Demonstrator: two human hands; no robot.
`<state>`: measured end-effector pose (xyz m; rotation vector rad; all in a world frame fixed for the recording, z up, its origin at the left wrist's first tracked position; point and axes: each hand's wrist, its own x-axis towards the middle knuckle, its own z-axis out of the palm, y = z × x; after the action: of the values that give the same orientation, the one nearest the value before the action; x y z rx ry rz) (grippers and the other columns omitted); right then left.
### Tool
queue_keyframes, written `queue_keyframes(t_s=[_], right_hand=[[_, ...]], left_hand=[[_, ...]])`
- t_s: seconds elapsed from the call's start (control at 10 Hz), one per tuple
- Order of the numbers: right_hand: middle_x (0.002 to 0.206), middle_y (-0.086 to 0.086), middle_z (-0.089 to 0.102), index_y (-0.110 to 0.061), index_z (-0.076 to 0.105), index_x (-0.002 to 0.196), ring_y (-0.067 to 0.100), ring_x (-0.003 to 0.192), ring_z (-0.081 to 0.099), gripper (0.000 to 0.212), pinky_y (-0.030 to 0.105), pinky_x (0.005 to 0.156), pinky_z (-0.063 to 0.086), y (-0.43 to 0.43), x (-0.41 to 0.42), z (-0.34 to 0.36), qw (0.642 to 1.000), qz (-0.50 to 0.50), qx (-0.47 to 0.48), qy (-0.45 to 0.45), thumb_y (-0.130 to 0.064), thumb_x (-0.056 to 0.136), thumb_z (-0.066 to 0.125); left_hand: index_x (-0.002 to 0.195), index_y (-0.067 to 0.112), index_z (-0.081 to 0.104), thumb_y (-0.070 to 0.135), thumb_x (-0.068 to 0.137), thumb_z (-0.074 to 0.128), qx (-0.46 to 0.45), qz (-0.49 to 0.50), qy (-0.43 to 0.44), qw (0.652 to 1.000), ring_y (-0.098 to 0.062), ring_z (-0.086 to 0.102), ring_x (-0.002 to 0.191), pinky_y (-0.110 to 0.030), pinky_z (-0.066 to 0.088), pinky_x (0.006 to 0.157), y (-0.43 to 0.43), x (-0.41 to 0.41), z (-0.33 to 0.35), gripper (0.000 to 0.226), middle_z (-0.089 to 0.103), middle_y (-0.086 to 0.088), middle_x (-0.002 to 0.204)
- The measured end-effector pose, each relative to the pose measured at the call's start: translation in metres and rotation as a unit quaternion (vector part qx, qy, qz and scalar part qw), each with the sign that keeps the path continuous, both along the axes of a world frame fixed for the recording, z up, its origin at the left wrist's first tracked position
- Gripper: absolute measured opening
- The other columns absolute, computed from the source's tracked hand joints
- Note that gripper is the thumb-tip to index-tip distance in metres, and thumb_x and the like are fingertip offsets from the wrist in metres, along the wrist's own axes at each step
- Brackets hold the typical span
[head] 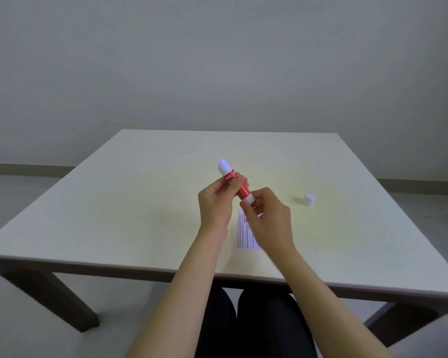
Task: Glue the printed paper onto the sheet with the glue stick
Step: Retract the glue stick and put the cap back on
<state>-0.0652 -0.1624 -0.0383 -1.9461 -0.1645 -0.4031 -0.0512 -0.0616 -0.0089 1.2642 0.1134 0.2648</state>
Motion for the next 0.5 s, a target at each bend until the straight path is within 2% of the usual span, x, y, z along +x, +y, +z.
queue_keyframes(t_s=[0.1,0.2,0.3,0.4,0.5], right_hand=[[0.065,-0.002,0.064,-0.009,0.058,0.083,0.024,0.052,0.057,0.021,0.029,0.046,0.04,-0.001,0.002,-0.01,0.93,-0.141,-0.299,-0.161,-0.027,0.082,0.068],[0.076,-0.005,0.069,-0.012,0.061,0.103,0.018,0.059,0.06,0.045,0.03,0.053,0.042,-0.002,0.004,0.004,0.993,0.01,-0.039,0.109,-0.053,0.085,0.056],[0.067,0.005,0.07,-0.006,0.066,0.098,0.015,0.046,0.055,0.057,0.023,0.044,0.035,-0.013,0.012,0.011,0.848,0.185,0.327,0.374,-0.055,0.094,0.037],[0.063,0.003,0.066,-0.008,0.065,0.084,0.008,0.041,0.05,0.037,0.015,0.031,0.028,-0.014,0.01,0.009,0.801,0.187,0.432,0.369,-0.039,0.095,0.048],[0.07,-0.002,0.069,-0.014,0.061,0.082,0.009,0.046,0.052,0.016,0.019,0.04,0.035,-0.009,0.005,0.0,0.994,0.035,0.056,0.086,-0.029,0.088,0.061]], left_hand=[[0.079,0.024,0.075,0.021,0.078,0.073,0.021,0.009,0.0,1.0,-0.015,0.07,0.082,-0.014,0.05,0.073,-0.001,0.0,-0.004,0.004,0.076,0.0,0.08],[0.076,0.024,0.075,0.019,0.077,0.073,0.019,0.016,0.005,1.0,-0.013,0.069,0.077,-0.016,0.05,0.067,0.0,-0.001,-0.006,0.006,0.075,0.0,0.078],[0.078,0.017,0.075,0.021,0.078,0.072,0.008,0.004,0.003,1.0,-0.011,0.068,0.069,-0.014,0.05,0.056,0.002,-0.002,-0.005,0.006,0.075,0.001,0.076],[0.081,0.011,0.075,0.024,0.078,0.072,0.013,-0.002,-0.001,1.0,-0.014,0.068,0.069,-0.017,0.051,0.056,0.0,-0.001,-0.003,0.014,0.075,-0.001,0.077],[0.078,0.013,0.075,0.024,0.078,0.072,0.018,0.018,0.011,1.0,-0.019,0.072,0.079,-0.01,0.05,0.063,-0.003,0.002,-0.005,0.012,0.076,-0.003,0.08]])
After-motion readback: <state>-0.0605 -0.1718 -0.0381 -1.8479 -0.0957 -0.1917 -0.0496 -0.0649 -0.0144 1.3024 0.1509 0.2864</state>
